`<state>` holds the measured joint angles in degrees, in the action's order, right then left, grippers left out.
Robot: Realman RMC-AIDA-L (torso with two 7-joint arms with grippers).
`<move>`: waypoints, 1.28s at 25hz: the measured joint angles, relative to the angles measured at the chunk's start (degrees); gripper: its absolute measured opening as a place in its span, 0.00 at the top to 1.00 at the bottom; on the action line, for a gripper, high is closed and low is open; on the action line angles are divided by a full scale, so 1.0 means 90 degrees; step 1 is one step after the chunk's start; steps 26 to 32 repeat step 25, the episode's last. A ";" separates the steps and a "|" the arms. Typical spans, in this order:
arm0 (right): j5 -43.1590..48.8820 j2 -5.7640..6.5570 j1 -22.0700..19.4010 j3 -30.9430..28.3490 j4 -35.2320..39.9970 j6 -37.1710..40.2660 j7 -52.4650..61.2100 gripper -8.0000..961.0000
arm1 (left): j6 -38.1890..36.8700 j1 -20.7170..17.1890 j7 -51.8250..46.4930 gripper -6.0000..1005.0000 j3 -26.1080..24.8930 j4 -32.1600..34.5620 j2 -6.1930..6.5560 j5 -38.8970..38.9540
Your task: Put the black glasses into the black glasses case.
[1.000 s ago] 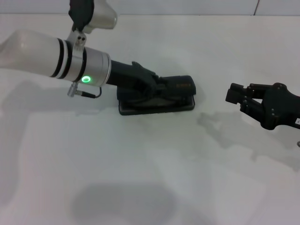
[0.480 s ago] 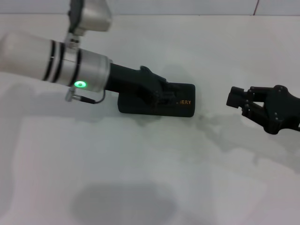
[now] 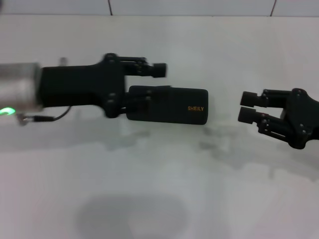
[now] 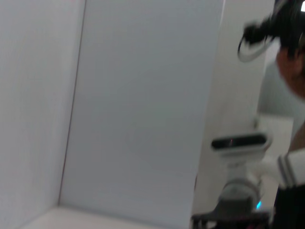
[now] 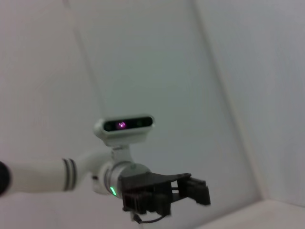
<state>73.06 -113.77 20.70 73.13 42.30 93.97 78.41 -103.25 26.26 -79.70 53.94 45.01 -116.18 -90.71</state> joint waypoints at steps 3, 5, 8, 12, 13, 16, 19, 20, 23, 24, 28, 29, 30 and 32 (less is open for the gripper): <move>0.0000 -0.0015 0.0211 -0.0004 -0.0015 0.0187 0.0050 0.70 | -0.0529 -0.0267 0.0006 0.61 -0.0298 -0.0049 0.0047 0.0271; 0.0024 -0.0049 0.0336 0.0011 -0.0015 0.0199 0.0054 0.62 | -0.0689 -0.0381 -0.0007 0.37 -0.0369 -0.0081 0.0075 0.0320; 0.0134 -0.0099 0.0578 0.0035 -0.0043 0.0239 0.0055 0.50 | -0.0740 -0.0477 -0.0018 0.36 -0.0343 -0.0145 0.0082 0.0237; 0.0257 -0.0164 0.0850 0.0047 -0.0185 0.0274 0.0057 0.34 | -0.0758 -0.0485 -0.0012 0.35 -0.0334 -0.0442 0.0108 0.0189; 0.0294 -0.0177 0.0913 0.0056 -0.0223 0.0281 0.0057 0.30 | -0.0760 -0.0485 -0.0010 0.35 -0.0343 -0.0514 0.0126 0.0188; 0.0355 -0.0194 0.1010 0.0100 -0.0273 0.0283 0.0058 0.26 | -0.0766 -0.0479 -0.0011 0.35 -0.0361 -0.0713 0.0169 0.0188; 0.0363 -0.0194 0.1020 0.0116 -0.0276 0.0287 0.0058 0.26 | -0.0770 -0.0493 0.0025 0.35 -0.0363 -0.0793 0.0177 0.0188; 0.0363 -0.0194 0.1022 0.0115 -0.0276 0.0289 0.0058 0.26 | -0.0772 -0.0505 0.0038 0.35 -0.0364 -0.0817 0.0177 0.0189; 0.0360 -0.0192 0.1040 0.0111 -0.0276 0.0291 0.0058 0.26 | -0.0775 -0.0536 0.0053 0.35 -0.0366 -0.0884 0.0177 0.0188; 0.0360 -0.0192 0.1046 0.0113 -0.0276 0.0292 0.0058 0.26 | -0.0775 -0.0537 0.0054 0.35 -0.0365 -0.0898 0.0177 0.0188; 0.0361 -0.0191 0.1051 0.0115 -0.0276 0.0292 0.0058 0.26 | -0.0776 -0.0539 0.0054 0.35 -0.0364 -0.0907 0.0177 0.0188; 0.0361 -0.0191 0.1051 0.0115 -0.0276 0.0292 0.0058 0.26 | -0.0776 -0.0539 0.0054 0.35 -0.0364 -0.0907 0.0177 0.0188; 0.0361 -0.0191 0.1051 0.0115 -0.0276 0.0292 0.0058 0.26 | -0.0776 -0.0539 0.0054 0.35 -0.0364 -0.0907 0.0177 0.0188; 0.0361 -0.0191 0.1051 0.0115 -0.0276 0.0292 0.0058 0.26 | -0.0776 -0.0539 0.0054 0.35 -0.0364 -0.0907 0.0177 0.0188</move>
